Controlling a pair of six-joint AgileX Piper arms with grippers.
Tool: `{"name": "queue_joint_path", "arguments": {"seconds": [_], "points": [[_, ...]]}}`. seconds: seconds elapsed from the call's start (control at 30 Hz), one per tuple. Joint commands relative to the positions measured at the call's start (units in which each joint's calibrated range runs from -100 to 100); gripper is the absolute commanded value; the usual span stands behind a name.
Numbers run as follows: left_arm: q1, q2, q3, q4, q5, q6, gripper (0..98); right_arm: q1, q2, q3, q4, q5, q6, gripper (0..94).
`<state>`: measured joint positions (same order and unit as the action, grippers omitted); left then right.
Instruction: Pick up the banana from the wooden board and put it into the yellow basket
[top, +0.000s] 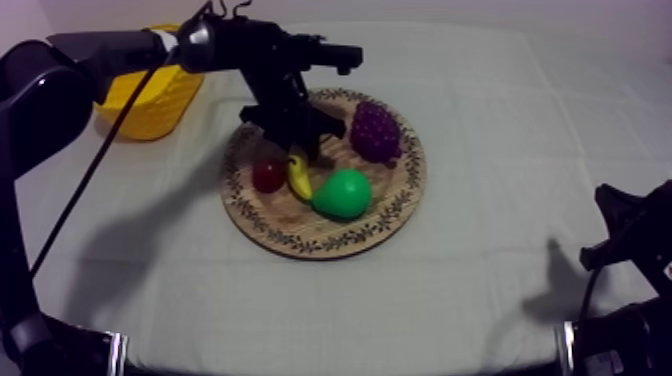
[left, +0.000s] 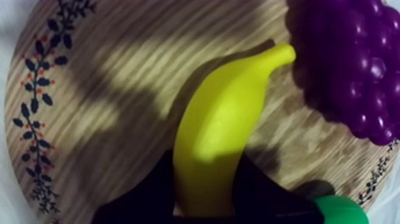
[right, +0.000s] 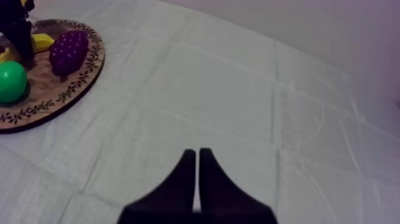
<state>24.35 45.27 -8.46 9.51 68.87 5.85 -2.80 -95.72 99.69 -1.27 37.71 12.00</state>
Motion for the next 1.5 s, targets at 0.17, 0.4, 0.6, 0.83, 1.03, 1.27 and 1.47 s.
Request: {"name": "queue_joint_path", "arguments": {"seconds": [0.17, 0.4, 0.6, 0.83, 1.03, 1.27, 1.47], "points": [[0.2, -0.2, -0.5, -0.38, 0.3, 0.1, 21.6, -0.1, 0.0, 0.0, 0.0, 0.0, 0.0, 0.2], [-0.1, -4.8, -2.6, -1.07, 1.5, 0.2, 21.3, -0.1, 0.0, 0.0, 0.0, 0.0, 0.0, 0.2], [-1.1, -11.9, -7.0, -2.46, 4.3, 0.4, 21.3, -0.1, 0.0, 0.0, 0.0, 0.0, 0.0, 0.2], [-6.8, -24.7, -4.1, -4.6, 4.0, 0.3, 21.2, -0.1, 0.0, 0.0, 0.0, 0.0, 0.0, 0.2], [-15.1, -33.9, 2.3, -6.23, 2.1, -1.5, 21.1, -0.1, 0.0, 0.0, 0.0, 0.0, 0.0, 0.2], [-21.8, -33.3, 2.5, -6.91, 2.0, -4.1, 20.9, -0.2, 0.0, 0.0, 0.0, 0.0, 0.0, 0.2], [-24.3, -28.0, 2.3, -7.27, 0.8, -5.4, 20.8, -0.2, 0.0, 0.0, 0.0, 0.0, 0.0, 0.2]]}}
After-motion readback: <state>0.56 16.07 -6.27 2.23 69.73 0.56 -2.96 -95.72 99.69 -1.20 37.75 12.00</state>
